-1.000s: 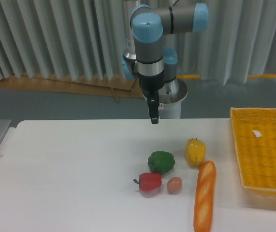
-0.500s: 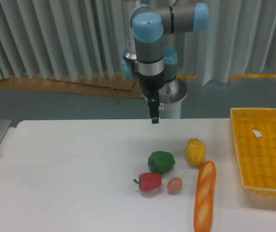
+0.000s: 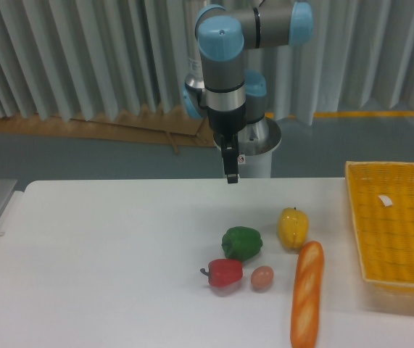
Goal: Place the bread in the basket
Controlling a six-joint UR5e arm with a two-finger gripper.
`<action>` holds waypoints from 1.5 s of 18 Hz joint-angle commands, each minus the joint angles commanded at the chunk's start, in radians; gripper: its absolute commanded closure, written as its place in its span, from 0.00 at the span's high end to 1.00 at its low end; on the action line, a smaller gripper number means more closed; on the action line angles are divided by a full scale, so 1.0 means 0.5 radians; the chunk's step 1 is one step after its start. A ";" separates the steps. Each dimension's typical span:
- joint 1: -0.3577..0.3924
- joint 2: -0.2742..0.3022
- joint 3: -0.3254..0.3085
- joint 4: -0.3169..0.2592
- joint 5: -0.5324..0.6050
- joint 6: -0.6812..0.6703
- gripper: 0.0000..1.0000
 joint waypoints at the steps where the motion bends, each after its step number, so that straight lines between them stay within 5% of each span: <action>1: -0.003 -0.009 0.015 -0.003 0.027 0.000 1.00; 27: 0.018 -0.025 -0.049 0.101 0.058 -0.025 1.00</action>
